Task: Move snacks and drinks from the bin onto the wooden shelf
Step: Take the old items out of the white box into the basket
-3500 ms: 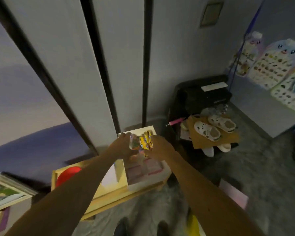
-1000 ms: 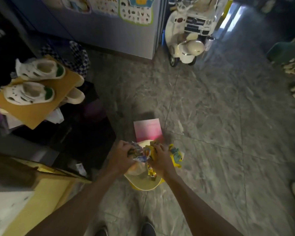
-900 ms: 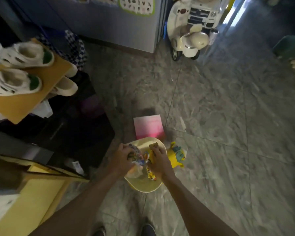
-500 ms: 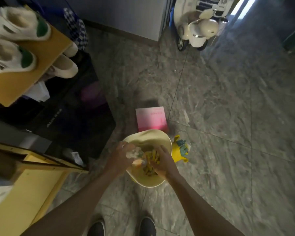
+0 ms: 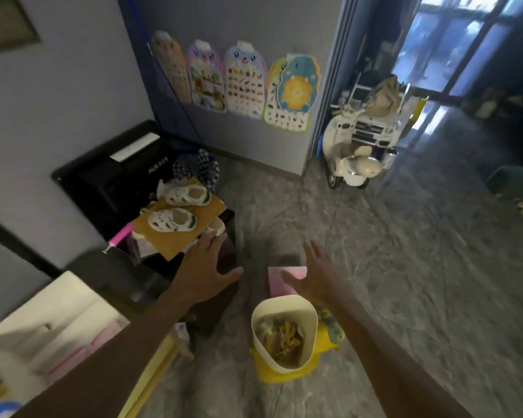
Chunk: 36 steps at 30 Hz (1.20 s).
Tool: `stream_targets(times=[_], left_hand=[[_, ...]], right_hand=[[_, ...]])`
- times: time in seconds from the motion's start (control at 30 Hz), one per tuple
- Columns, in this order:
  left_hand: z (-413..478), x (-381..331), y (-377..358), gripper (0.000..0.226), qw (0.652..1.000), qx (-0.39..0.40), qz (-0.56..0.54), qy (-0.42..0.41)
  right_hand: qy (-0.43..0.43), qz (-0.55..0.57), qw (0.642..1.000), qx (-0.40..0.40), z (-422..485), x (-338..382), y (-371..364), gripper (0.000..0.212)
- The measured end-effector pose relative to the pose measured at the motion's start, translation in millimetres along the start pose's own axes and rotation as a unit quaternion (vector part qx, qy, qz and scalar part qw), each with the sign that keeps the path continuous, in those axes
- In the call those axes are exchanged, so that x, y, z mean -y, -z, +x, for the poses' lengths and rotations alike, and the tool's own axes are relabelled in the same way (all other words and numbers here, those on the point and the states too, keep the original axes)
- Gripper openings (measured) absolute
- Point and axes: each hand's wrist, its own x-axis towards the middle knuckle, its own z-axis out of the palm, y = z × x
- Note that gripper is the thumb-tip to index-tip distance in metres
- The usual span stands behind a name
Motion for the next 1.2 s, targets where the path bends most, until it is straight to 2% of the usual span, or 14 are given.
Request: stream_targets(times=[0.1,0.23,0.3,0.4,0.5,0.63,0.8,0.93,1.07,1.2], left_hand=[[-11.8,-7.2,73.7,0.097,0.998,-0.061,-0.001,0.002],[-43.1,1.6,145.7,0.102,0.990,-0.137,-0.004,0.033],[-65.3,19.0,166.7,0.101,0.986,-0.151,-0.009,0.069],[-106.3,50.7,183.0,0.101,0.975,-0.168,-0.026,0.140],[-150.0,83.8,189.3,0.098,0.961,-0.175,-0.036,0.209],[-202.5,134.8,185.6,0.095,0.939,-0.185,-0.038,0.286],[-240.8,200.5,168.4,0.097,0.915,-0.167,-0.074,0.360],[-243.2,243.8,131.9,0.096,0.897,-0.148,-0.103,0.405],[-233.6,263.8,85.9,0.093,0.879,-0.131,-0.138,0.436],[-217.3,264.1,45.2,0.078,0.852,-0.144,-0.173,0.473]], right_hand=[[0.038,-0.006,0.999,-0.031,2.3,44.7,55.6,0.108],[0.108,0.014,0.993,-0.052,14.8,109.5,96.2,0.113],[0.156,0.013,0.987,-0.038,19.7,145.9,101.7,0.118],[0.210,0.041,0.977,0.007,21.5,202.8,87.8,0.107],[0.248,0.061,0.967,0.029,20.1,253.7,58.0,0.105],[0.333,-0.024,0.940,0.066,11.3,311.6,2.4,0.099],[0.374,-0.054,0.919,0.116,7.6,375.5,-75.6,0.095],[0.346,-0.038,0.914,0.209,16.3,405.4,-144.8,0.099],[0.308,-0.031,0.911,0.272,19.3,404.3,-209.8,0.099],[0.272,-0.003,0.918,0.287,22.5,395.2,-267.0,0.107]])
